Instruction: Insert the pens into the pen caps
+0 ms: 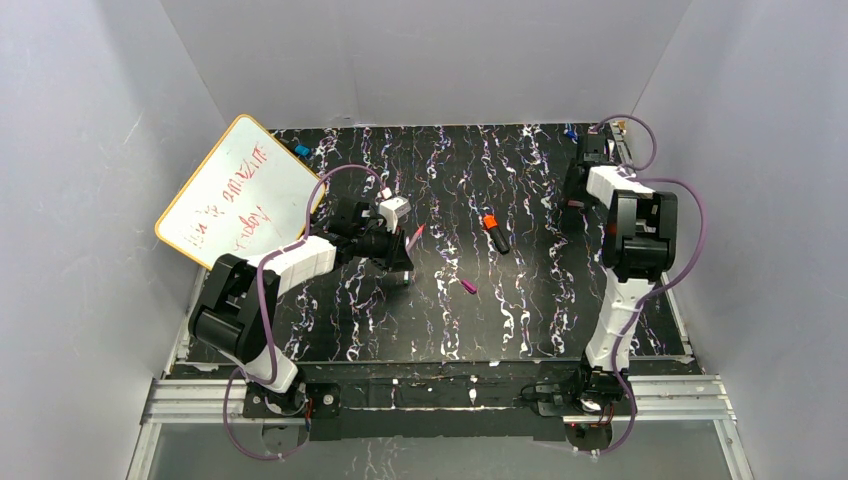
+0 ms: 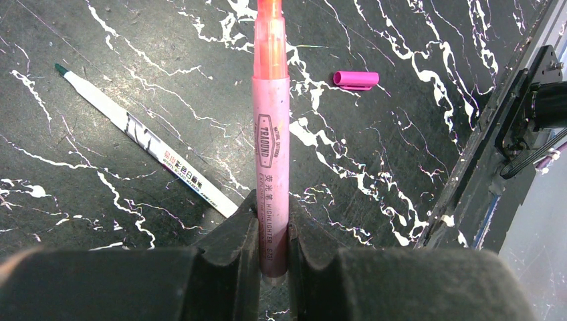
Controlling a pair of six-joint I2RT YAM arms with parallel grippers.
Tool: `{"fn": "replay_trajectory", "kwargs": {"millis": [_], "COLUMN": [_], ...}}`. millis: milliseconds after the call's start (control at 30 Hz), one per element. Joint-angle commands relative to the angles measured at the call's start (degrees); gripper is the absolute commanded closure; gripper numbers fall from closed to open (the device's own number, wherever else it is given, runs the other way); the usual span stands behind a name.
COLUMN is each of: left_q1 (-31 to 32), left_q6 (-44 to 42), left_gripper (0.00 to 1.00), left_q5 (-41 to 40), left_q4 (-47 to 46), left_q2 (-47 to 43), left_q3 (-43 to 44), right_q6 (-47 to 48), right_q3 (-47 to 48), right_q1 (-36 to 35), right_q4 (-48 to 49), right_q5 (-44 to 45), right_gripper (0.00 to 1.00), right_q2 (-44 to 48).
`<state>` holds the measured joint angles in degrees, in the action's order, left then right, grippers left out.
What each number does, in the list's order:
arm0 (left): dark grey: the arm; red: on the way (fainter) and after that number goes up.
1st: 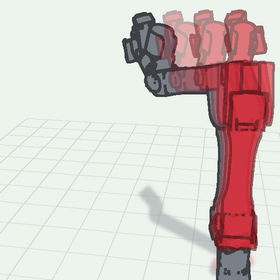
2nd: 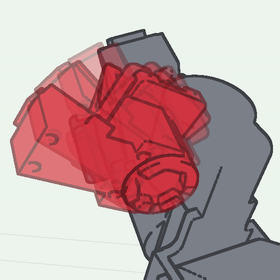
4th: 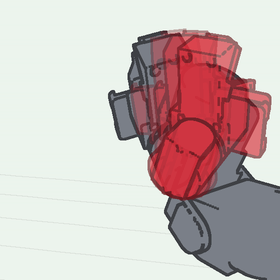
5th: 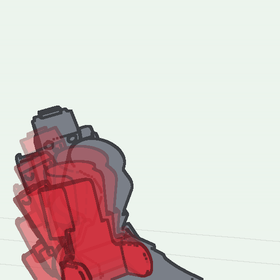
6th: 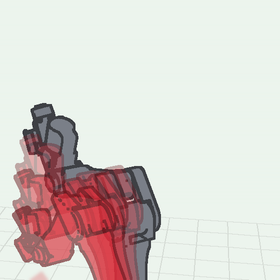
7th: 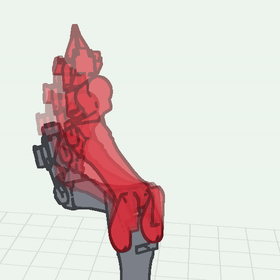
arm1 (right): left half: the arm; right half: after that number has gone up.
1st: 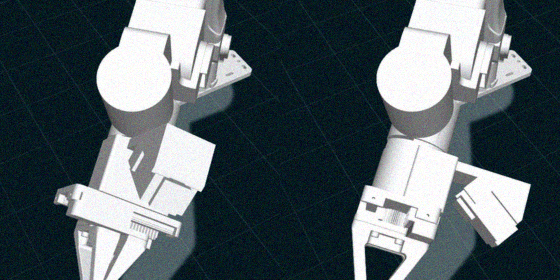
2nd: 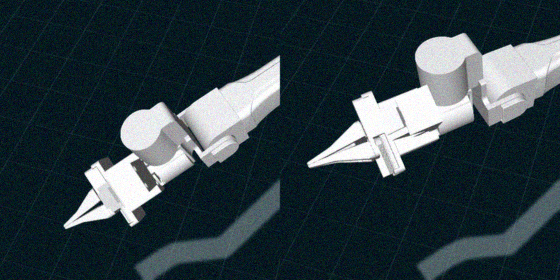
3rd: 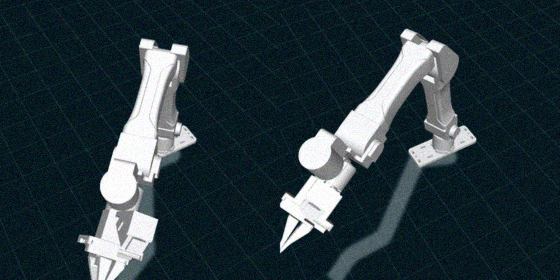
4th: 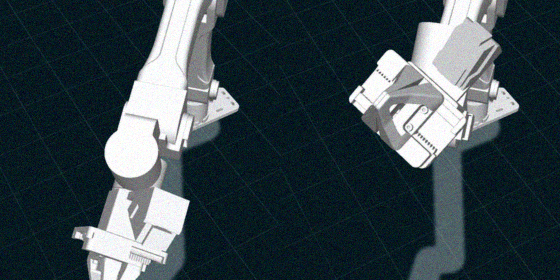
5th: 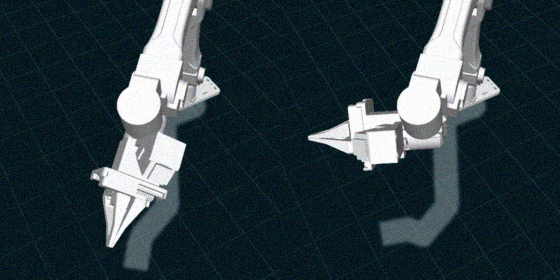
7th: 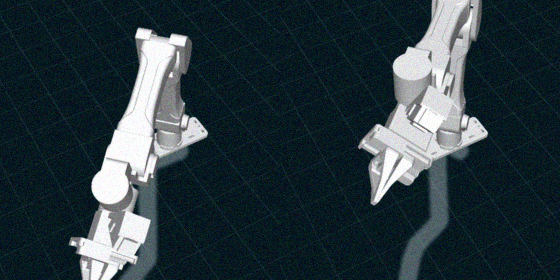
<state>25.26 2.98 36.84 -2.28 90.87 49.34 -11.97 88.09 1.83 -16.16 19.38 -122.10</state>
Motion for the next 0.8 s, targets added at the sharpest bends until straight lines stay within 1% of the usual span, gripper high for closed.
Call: {"fn": "replay_trajectory", "kwargs": {"millis": [0,333,500,767], "left_q1": [0.3,0.3,0.3,0.4], "left_q6": [-0.4,-0.3,-0.4,-0.6], "left_gripper": [1.0,1.0,1.0,1.0], "left_q5": [1.1,0.8,0.5,0.3], "left_q4": [0.7,0.8,0.9,1.3], "left_q2": [-2.3,-3.7,-4.3,-5.0], "left_q3": [0.2,-0.2,-0.3,-0.5], "right_q6": [-1.9,-3.7,-5.7,-6.8], "right_q3": [-3.6,-5.8,-6.4,-6.1], "right_q1": [0.2,0.2,0.2,0.2], "right_q4": [-2.4,-3.9,-4.9,-5.4], "right_q5": [-1.0,-3.4,-4.9,-5.3], "right_gripper": [0.38,0.38,0.46,0.49], "right_q2": [2.0,4.6,5.1,4.6]}}
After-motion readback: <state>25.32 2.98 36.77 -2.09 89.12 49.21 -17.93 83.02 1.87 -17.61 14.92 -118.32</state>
